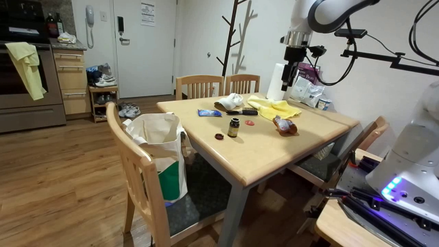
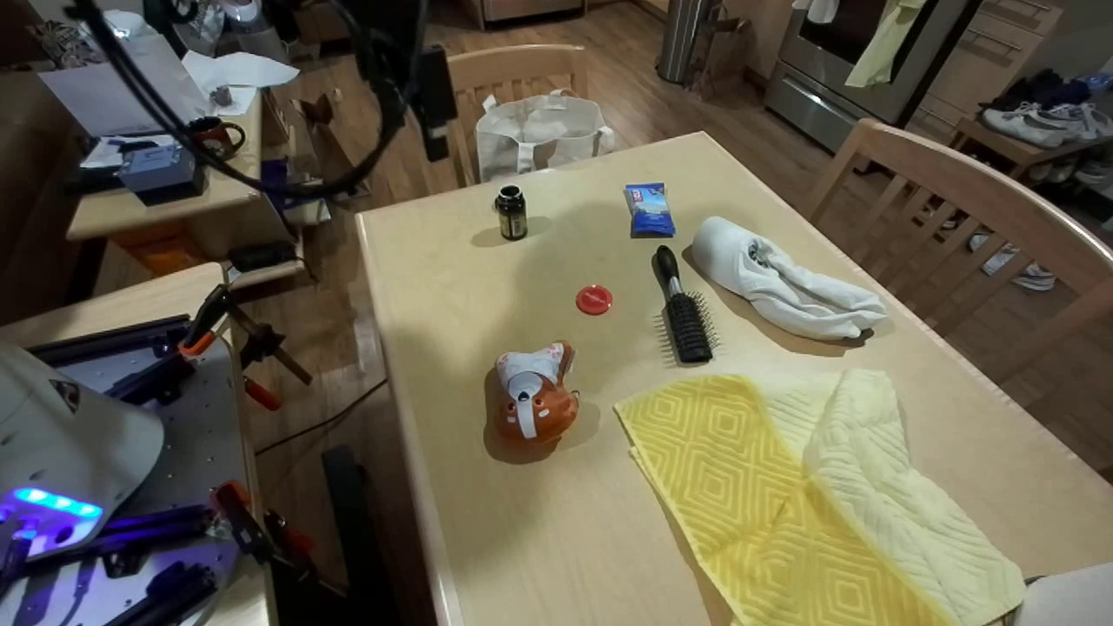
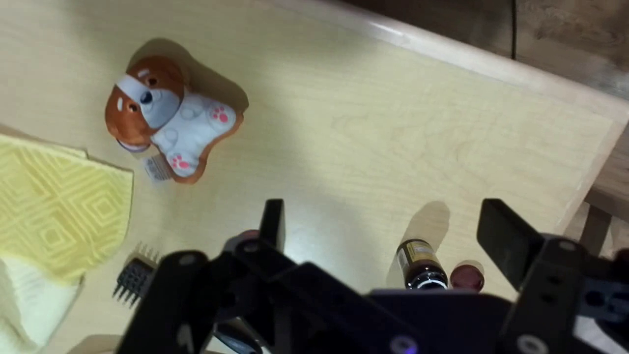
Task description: Put the hair brush in the bag
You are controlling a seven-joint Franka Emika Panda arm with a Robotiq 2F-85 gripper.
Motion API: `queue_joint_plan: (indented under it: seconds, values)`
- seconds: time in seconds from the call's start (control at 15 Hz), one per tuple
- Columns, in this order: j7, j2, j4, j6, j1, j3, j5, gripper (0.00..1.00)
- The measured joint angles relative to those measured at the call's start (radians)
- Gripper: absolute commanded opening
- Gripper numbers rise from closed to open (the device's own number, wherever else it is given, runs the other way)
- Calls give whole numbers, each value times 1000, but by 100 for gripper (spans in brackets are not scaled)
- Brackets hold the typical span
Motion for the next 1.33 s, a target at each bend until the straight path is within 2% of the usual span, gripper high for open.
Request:
queue_joint_plan:
  seconds: [0.2,0.53,0.73,1.07,1.33]
  values:
    - [-94,147,106,15,13,-2,-1,100]
    - [-98,140,104,2,14,-4,-4,100]
    - [-177,189,152,-6,14,-6,-70,100]
    - [-298,414,436,-124,-1,-52,-282,100]
    - [-536,639,648,-104,-39,-52,-265,100]
